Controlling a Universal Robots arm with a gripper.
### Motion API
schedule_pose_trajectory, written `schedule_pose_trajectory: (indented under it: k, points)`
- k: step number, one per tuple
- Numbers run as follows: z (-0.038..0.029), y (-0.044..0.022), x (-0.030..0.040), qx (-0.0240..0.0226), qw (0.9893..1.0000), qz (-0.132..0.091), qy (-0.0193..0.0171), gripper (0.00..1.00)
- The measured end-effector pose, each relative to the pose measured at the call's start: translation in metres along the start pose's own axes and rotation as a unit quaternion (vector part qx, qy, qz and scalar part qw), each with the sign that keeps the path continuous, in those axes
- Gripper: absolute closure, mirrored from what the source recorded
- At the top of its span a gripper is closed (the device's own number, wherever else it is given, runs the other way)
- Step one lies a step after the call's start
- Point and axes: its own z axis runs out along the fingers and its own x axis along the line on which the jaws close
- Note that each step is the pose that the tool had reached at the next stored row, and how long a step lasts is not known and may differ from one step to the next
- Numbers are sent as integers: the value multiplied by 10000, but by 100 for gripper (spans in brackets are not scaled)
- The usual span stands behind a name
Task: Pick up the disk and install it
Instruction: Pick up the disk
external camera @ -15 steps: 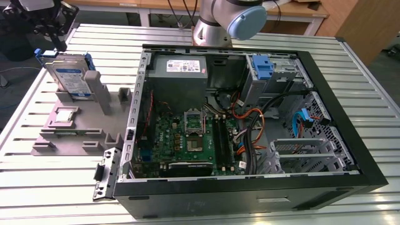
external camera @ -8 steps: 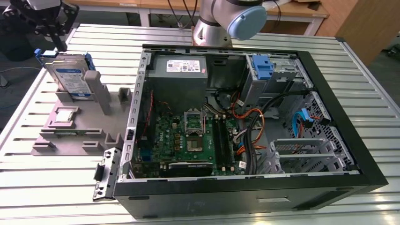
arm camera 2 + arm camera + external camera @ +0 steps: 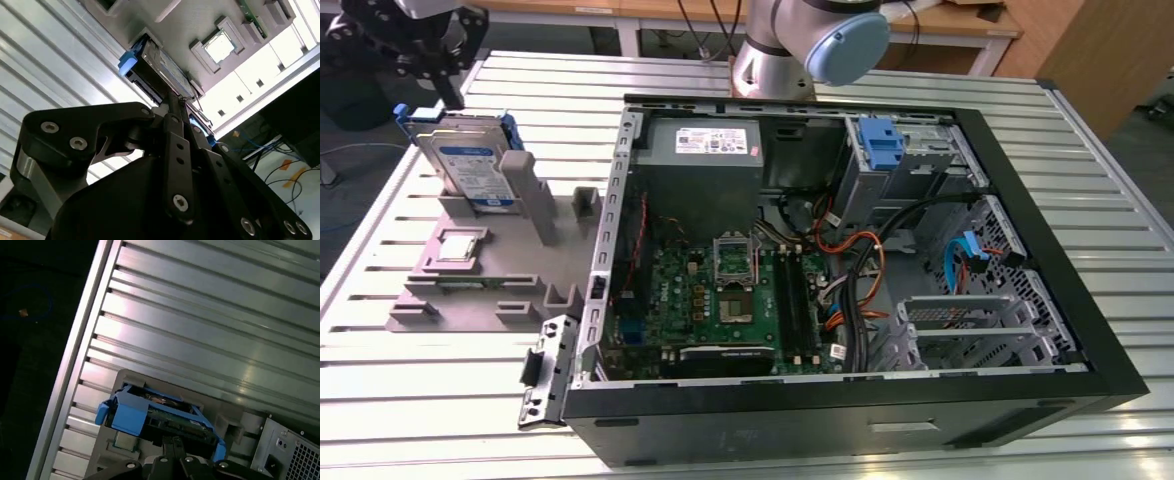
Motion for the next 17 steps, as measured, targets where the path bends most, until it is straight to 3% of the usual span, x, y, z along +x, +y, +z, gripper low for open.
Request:
schedule_pose_trajectory:
  k: [4,9,13,17]
  points:
    - [2,0,0,-6,9995,-330,-13,89]
    - [4,0,0,-13,9973,-732,-28,89]
    - [7,0,0,-20,9943,-1066,-41,89]
    - [11,0,0,-26,9901,-1400,-54,89]
